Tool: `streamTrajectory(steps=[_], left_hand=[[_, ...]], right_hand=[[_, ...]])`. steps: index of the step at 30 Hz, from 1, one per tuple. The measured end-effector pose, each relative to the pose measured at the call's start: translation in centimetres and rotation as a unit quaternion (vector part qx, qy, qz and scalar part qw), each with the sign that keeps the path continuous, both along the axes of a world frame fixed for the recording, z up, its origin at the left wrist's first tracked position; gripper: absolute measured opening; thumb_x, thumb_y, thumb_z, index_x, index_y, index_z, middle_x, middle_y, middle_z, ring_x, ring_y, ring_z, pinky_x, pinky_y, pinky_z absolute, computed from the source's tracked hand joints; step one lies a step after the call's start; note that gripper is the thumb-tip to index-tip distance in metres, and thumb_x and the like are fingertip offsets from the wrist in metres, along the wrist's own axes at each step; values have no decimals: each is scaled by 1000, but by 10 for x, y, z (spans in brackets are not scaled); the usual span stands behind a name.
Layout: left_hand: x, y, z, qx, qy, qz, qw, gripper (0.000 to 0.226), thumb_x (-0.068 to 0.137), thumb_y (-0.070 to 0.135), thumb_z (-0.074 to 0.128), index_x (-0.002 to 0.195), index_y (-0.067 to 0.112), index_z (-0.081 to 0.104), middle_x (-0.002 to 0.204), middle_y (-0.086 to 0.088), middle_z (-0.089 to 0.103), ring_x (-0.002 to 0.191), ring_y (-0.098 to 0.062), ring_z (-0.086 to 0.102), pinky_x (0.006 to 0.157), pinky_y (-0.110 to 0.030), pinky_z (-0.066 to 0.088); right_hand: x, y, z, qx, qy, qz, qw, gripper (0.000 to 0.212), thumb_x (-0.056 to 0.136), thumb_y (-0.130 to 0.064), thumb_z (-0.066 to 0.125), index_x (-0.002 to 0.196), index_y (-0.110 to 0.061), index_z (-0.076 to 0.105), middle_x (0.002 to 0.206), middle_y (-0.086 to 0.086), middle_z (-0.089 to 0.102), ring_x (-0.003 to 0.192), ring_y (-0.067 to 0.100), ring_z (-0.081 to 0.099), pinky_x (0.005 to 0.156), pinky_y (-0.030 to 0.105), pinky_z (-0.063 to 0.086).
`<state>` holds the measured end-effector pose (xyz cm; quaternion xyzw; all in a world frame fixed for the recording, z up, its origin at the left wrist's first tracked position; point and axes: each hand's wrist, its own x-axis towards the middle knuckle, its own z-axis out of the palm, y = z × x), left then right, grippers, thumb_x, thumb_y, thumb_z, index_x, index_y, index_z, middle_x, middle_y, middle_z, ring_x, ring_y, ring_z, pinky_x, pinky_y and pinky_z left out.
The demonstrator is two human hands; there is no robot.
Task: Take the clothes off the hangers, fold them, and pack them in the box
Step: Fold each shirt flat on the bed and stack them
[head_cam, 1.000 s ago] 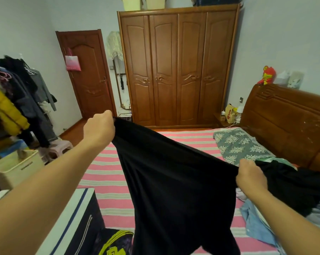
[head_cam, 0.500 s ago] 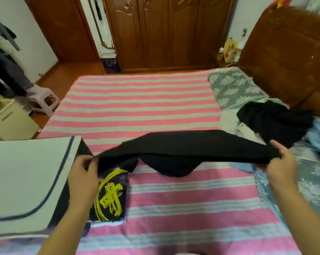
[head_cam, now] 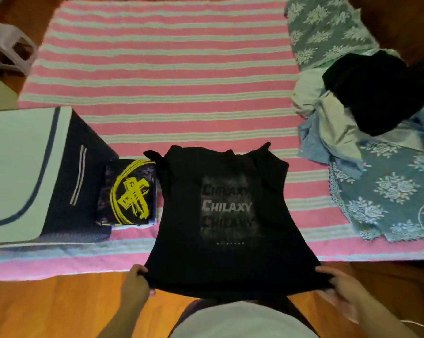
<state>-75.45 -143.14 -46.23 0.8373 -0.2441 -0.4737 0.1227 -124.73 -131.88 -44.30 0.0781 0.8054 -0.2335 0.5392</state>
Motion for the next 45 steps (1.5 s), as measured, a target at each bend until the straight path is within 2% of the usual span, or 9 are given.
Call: streamTrajectory(steps=[2,6,15,20,28,34,37,40,45], left_hand=[[-13,-8,13,-13,38,71,997,28,94,-12,33,94,3,57,95,-27,61,77,-41,63,70,-53,58],[-44,-95,57,-103,146,125,976,35,95,-10,33,98,5,64,105,-25,64,81,-36,60,65,-39,55],[-92,-354,372,-450,330,172,812,23,104,14,43,109,14,65,99,-7,72,89,-23,73,72,-37,61],[-88,-341,404,-485,285,180,806,23,96,15,39,87,19,59,55,4,62,55,-11,57,61,-25,50],[-71,-230,228,-389,273,127,871,39,100,-3,29,96,7,67,89,-14,72,74,-22,73,65,-26,62],[-77,-160,28,-182,204,145,951,29,97,-6,35,89,4,61,94,-21,60,63,-22,71,54,-22,59],[-78,-126,-77,-101,181,141,968,15,101,6,47,103,6,62,98,-15,64,73,-19,71,69,-28,61],[-73,-101,-159,-80,120,98,985,17,100,-2,52,110,8,62,102,-14,65,91,-26,65,87,-40,56],[-69,-76,-223,-107,37,62,992,40,92,-16,41,89,13,69,99,-19,65,85,-34,61,80,-39,51]], right_hand=[[-2,-8,-2,0,-35,-46,998,43,103,3,37,89,-5,77,117,30,65,81,40,72,71,42,62],[-9,-120,42,-83,-64,-122,987,13,103,-2,45,106,0,58,78,26,67,44,33,67,57,40,62],[-71,-372,360,-523,9,-104,846,41,104,4,23,87,-16,55,99,15,63,84,30,67,51,36,61],[-71,-356,402,-567,44,-92,817,40,104,4,28,92,-17,61,102,14,64,90,26,69,62,33,62],[-85,-271,237,-457,84,2,885,40,97,18,31,88,-11,58,99,18,60,65,16,72,58,22,60],[-92,-211,41,-311,43,-6,949,48,81,25,32,94,-5,67,113,17,62,98,28,61,65,23,61],[-89,-180,-71,-245,17,-47,968,31,93,6,45,93,-5,74,107,13,71,104,31,64,76,32,63],[-83,-153,-167,-161,49,7,986,21,100,2,50,102,-7,70,114,12,68,103,25,65,78,28,62],[-71,-133,-233,-79,137,71,985,23,99,1,54,111,-10,70,112,5,60,100,21,60,82,33,55]])
